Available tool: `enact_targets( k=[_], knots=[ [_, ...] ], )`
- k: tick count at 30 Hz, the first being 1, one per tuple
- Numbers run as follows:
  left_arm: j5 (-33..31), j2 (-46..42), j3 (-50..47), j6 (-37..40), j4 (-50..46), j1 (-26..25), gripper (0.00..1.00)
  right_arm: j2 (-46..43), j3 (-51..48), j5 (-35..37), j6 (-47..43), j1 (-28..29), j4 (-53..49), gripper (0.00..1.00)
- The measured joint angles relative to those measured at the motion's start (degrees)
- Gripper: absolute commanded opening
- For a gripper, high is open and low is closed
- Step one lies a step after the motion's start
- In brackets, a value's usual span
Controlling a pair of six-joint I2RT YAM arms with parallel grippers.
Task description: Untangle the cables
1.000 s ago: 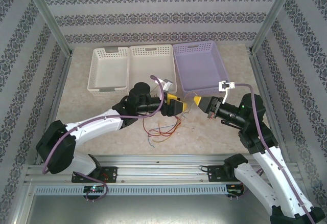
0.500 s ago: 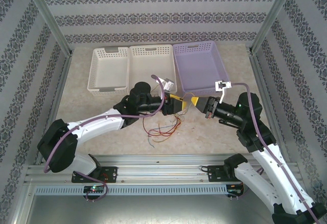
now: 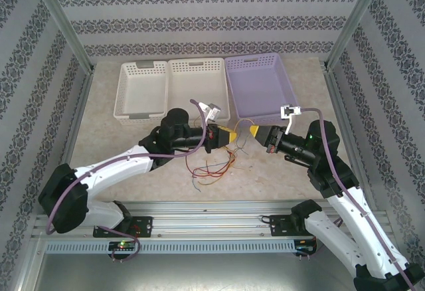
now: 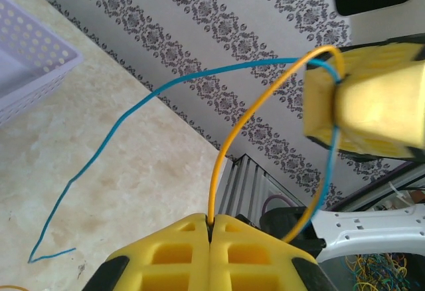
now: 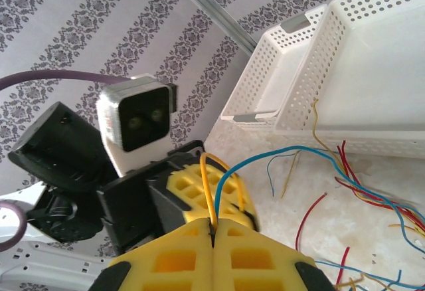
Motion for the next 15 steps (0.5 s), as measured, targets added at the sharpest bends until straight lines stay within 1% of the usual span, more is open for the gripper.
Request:
enact_targets(
  k=[7, 11, 15],
  knots=[
    [-0.85, -6.23, -1.81, 1.44, -5.84, 0.00, 0.00, 0.00, -0.22, 2.16, -1.20, 0.00, -1.81, 0.00],
    [-4.28, -12.35, -2.05, 3.02, -11.91, 0.00, 0.00, 0.07, -2.21, 2.73, -1.40, 0.00, -1.97, 0.01],
    [-8.15, -17.59, -1.33, 4.90, -18.38, 0.04, 0.00, 0.81, -4.48, 2.43, -1.79, 1.20, -2.03, 0.04]
  ],
)
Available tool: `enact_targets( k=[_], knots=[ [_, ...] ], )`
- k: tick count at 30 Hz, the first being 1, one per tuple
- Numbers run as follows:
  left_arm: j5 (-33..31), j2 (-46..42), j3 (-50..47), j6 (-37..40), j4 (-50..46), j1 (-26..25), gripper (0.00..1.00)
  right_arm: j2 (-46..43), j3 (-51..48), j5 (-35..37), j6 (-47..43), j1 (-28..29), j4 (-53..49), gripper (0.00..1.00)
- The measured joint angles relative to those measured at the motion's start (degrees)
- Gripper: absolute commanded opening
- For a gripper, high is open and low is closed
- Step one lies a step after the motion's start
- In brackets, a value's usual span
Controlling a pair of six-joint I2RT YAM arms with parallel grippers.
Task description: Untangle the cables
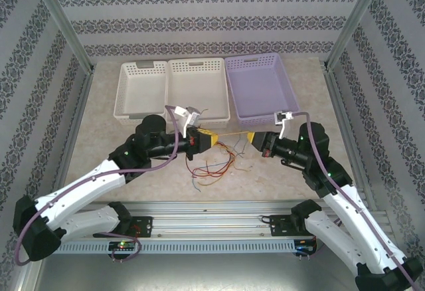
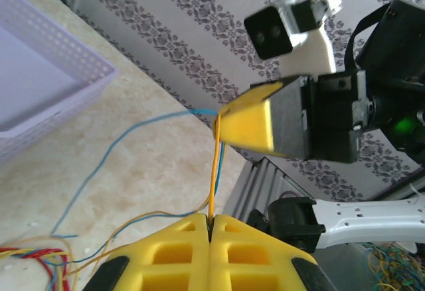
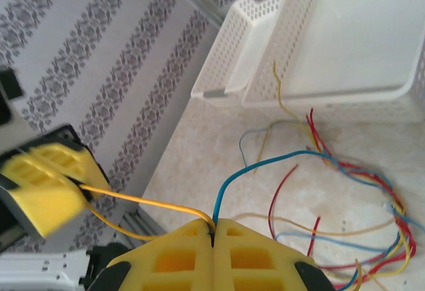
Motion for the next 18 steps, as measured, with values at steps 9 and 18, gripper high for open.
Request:
enact_targets(
  k=[9, 18],
  knots=[
    [-6.40, -3.56, 2.40, 2.38, -12.26, 0.37, 0.00, 1.51, -4.68, 3.15, -0.17, -0.24, 0.81, 0.27],
    [-8.55, -3.63, 4.94, 3.54, -17.03, 0.39, 0.00, 2.58, -7.65, 3.54, 0.00, -0.24, 2.75, 0.41]
  ],
)
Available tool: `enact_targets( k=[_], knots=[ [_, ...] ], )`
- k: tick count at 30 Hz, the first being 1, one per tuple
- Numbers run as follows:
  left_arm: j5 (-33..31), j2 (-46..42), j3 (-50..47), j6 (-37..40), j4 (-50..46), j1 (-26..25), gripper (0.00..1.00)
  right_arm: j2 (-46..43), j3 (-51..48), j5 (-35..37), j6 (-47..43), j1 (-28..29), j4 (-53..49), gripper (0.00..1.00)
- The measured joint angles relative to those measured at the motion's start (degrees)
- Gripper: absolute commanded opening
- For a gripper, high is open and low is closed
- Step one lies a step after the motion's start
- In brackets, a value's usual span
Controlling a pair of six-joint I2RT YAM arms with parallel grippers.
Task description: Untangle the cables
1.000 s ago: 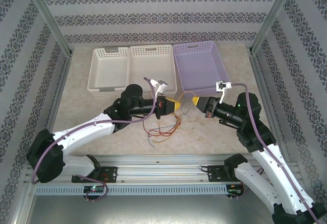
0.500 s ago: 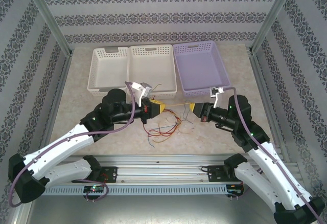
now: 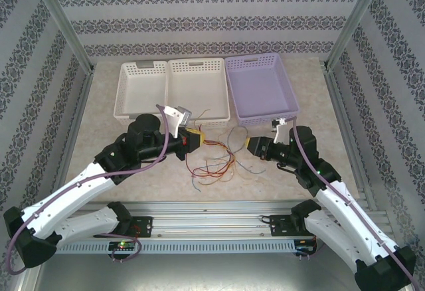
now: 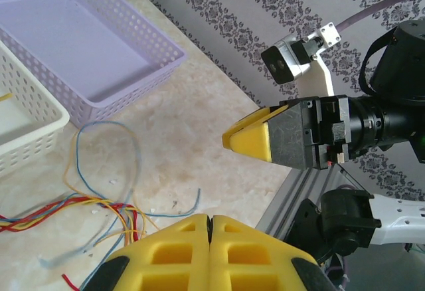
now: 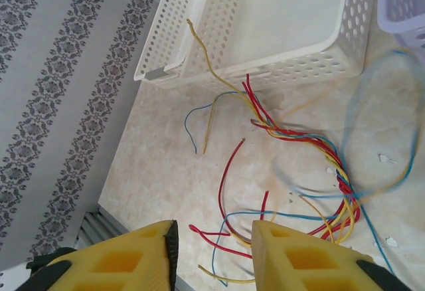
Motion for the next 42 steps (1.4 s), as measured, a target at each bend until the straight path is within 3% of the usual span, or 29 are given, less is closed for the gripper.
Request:
enact_targets(
  k=[2, 6, 8, 14, 27, 42],
  knots=[
    [0.74, 0.61, -0.04, -0.17, -0.02, -0.02, 0.00, 0.00, -0.15, 0.57, -0.46, 0.00, -0.20, 0.50],
    [2.16, 2.78, -1.64, -0.96, 0.11, -0.02, 0.25, -0.52, -0.26, 4.44, -2.12, 0.00, -1.79, 0.51],
    [2.54, 4.28, -3.08, -1.79, 0.22, -0.02, 0.29, -0.48, -0.59, 7.02, -2.84, 0.00, -2.60, 0.50],
    [3.37, 9.62, -5.44, -2.89, 0.28, -0.02, 0.32, 6.27, -1.97, 12.17, -2.56, 0.00, -2.97, 0.48],
    [3.15, 7.89, -8.90, -3.45, 2.21, -0.31, 0.37, 29.07, -0.76, 19.50, -1.01, 0.00, 4.26, 0.41],
    [2.01, 5.38, -10.82, -3.63, 2.69, -0.50, 0.37, 48.30, 6.10, 18.88, -0.57, -3.58, 14.75, 0.33]
  ],
)
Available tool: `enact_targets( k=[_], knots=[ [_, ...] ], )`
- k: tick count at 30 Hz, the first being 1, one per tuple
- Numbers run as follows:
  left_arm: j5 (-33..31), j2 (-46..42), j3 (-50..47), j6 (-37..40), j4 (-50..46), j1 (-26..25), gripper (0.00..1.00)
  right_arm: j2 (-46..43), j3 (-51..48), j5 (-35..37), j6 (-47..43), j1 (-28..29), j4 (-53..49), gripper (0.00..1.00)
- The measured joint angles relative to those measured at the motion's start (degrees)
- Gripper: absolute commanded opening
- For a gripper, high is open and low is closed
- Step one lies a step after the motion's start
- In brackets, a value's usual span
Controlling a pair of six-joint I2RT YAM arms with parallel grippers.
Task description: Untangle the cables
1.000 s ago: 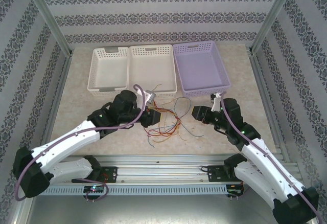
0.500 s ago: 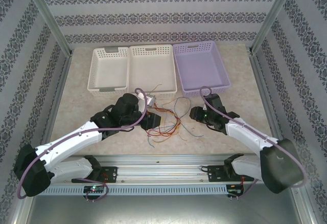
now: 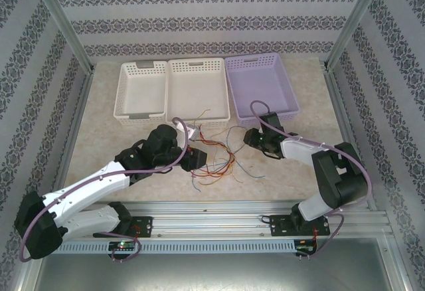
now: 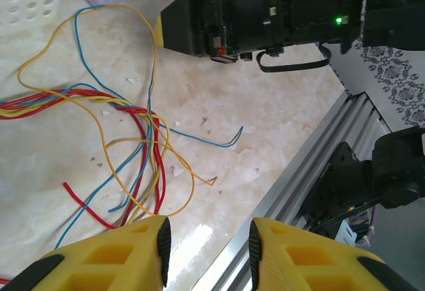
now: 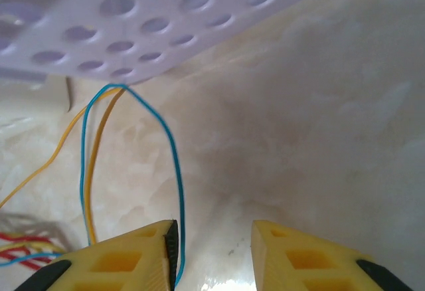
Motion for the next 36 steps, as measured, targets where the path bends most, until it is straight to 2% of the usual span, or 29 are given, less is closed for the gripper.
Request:
enact_targets(
  k=[6, 15, 19, 24, 29, 36],
  knots=[
    [0.02, -0.17, -0.11, -0.02, 0.02, 0.00, 0.38, 3.89, 1.38, -1.27, 0.68, -0.02, 3.28, 0.34],
    [0.04, -0.11, -1.36, -0.07, 0.26, -0.04, 0.38, 4.55, 1.55, -2.08, 0.66, 0.74, 8.04, 0.01],
    [0.07, -0.13, -1.73, -0.37, 0.94, -0.07, 0.39, 3.30, 1.44, -2.80, 0.57, 1.22, 9.09, 0.00],
    [0.26, -0.24, -2.62, -1.38, 2.21, -0.70, 0.47, -4.11, -0.20, -4.02, -0.02, 3.69, 10.21, 0.00],
    [0.94, -0.72, -3.52, -2.62, 4.17, -0.81, 0.62, -16.72, -1.16, -4.74, -1.51, 7.56, 8.90, 0.00],
    [2.99, -0.79, -3.93, -4.39, 9.14, -1.11, 0.72, -28.74, -0.72, -7.39, -2.29, 10.16, 4.26, 0.00]
  ],
)
